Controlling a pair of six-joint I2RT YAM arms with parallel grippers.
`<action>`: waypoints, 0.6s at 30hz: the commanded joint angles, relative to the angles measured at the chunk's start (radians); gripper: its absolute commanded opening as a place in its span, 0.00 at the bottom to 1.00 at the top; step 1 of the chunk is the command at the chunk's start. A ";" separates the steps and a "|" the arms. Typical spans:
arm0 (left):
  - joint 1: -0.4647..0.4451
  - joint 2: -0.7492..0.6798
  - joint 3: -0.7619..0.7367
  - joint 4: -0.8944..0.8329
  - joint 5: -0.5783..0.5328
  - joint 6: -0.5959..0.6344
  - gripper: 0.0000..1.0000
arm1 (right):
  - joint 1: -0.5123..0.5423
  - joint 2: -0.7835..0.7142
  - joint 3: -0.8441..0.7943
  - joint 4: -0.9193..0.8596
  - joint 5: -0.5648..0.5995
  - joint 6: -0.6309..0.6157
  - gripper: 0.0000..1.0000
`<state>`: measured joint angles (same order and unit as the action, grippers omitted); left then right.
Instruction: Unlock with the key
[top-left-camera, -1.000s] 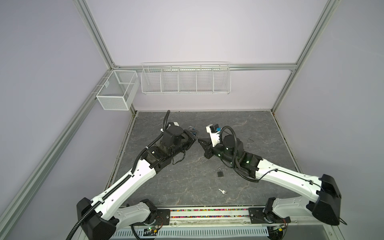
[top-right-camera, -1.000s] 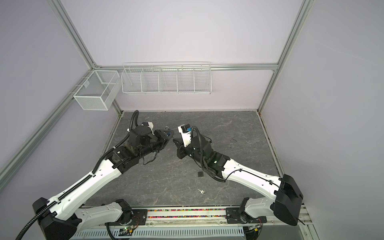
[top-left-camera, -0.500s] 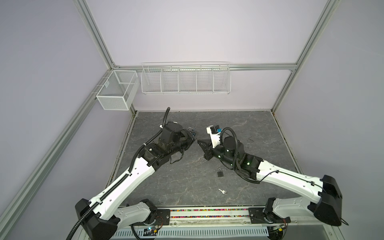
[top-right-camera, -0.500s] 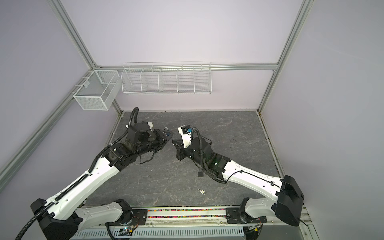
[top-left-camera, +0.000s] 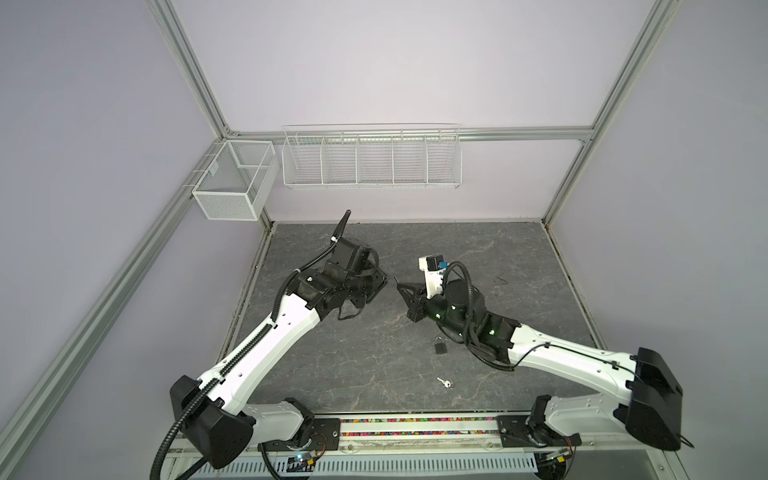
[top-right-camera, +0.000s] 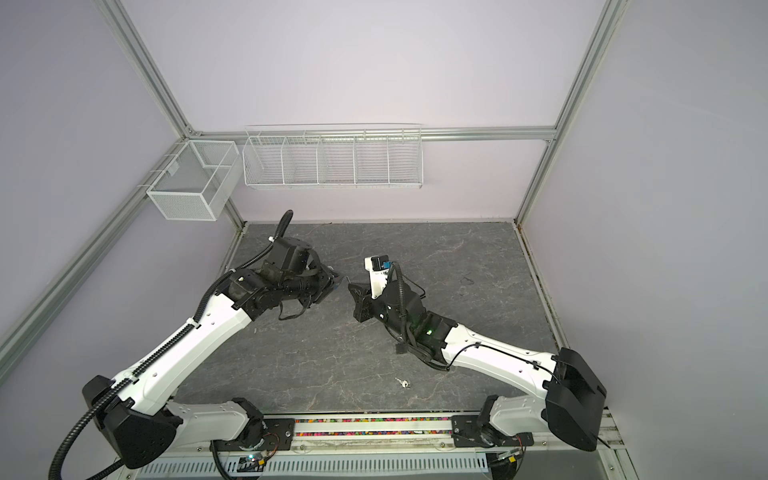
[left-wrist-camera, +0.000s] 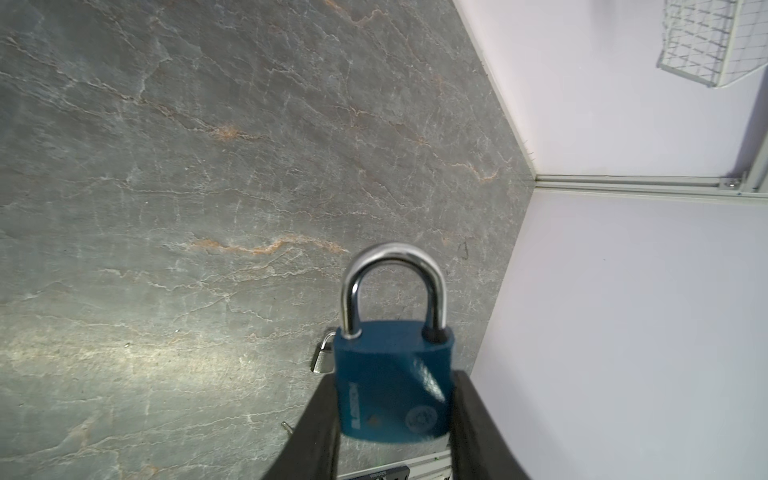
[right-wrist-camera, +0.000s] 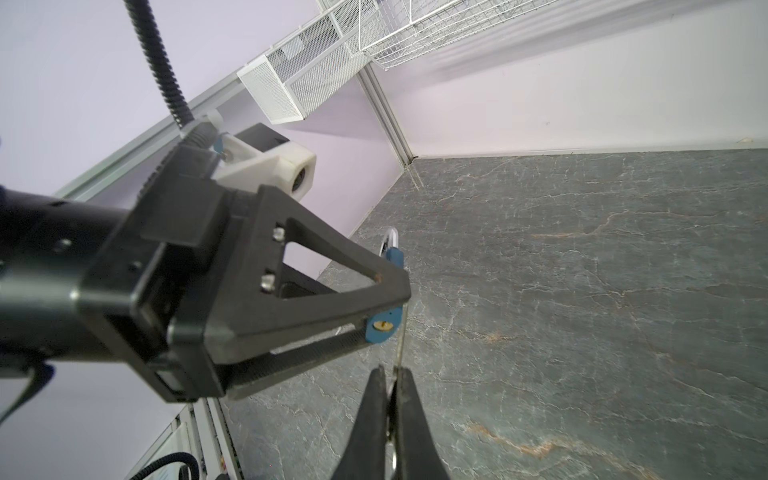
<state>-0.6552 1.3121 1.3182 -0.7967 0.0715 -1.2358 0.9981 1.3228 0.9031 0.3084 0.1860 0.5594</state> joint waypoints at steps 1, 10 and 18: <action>0.002 0.041 0.048 -0.056 -0.012 0.015 0.03 | 0.002 0.044 -0.018 0.075 -0.021 0.084 0.07; 0.005 0.096 0.099 -0.088 -0.054 0.028 0.04 | 0.018 0.076 -0.084 0.076 -0.006 0.172 0.07; 0.005 0.091 0.102 -0.086 -0.061 0.024 0.04 | 0.018 0.079 -0.065 0.123 -0.026 0.172 0.07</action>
<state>-0.6544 1.4113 1.3880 -0.8600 0.0383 -1.2205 1.0107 1.4086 0.8303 0.3855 0.1642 0.7155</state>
